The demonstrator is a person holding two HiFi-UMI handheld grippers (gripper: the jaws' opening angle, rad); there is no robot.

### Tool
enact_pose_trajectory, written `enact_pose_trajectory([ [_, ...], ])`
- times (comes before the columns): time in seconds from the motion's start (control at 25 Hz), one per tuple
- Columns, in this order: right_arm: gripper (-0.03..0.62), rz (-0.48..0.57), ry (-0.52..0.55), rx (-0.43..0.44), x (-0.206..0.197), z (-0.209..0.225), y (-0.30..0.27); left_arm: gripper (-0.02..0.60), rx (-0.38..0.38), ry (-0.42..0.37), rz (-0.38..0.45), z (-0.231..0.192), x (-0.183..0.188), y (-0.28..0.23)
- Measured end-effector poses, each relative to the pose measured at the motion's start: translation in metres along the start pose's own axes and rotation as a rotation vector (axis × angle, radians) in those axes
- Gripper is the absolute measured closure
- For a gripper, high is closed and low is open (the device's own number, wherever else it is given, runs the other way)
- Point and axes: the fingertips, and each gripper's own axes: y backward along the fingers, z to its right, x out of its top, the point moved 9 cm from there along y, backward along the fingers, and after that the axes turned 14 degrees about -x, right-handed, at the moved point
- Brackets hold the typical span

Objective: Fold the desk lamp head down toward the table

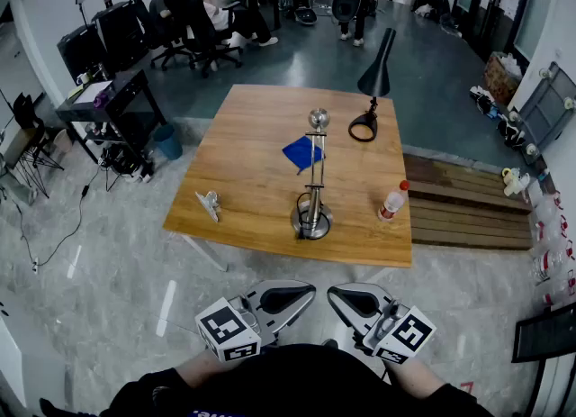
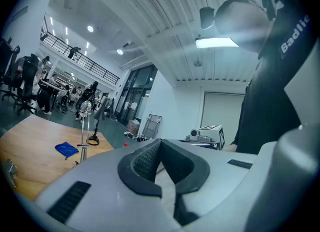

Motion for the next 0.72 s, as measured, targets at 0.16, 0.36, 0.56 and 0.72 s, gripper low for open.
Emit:
enact_pose_trajectory([
  [0.16,0.589,0.0,0.003,0.007,-0.001,0.004,-0.002,0.574,-0.003,-0.004,0.002,-0.003,-0.001,-0.002],
  [0.36,0.589,0.001,0.003,0.017,0.001,0.009,-0.001,0.574,0.006,0.001,0.0,-0.005,-0.001,-0.007],
  [0.56,0.589,0.036,-0.031,0.037,0.002,0.015,-0.001,0.574,0.004,0.007,-0.004,-0.007,-0.004,-0.016],
  [0.72,0.589,0.048,-0.031,0.052,0.007,0.026,0.002,0.574,0.048,-0.008,-0.011,-0.01,0.001,-0.026],
])
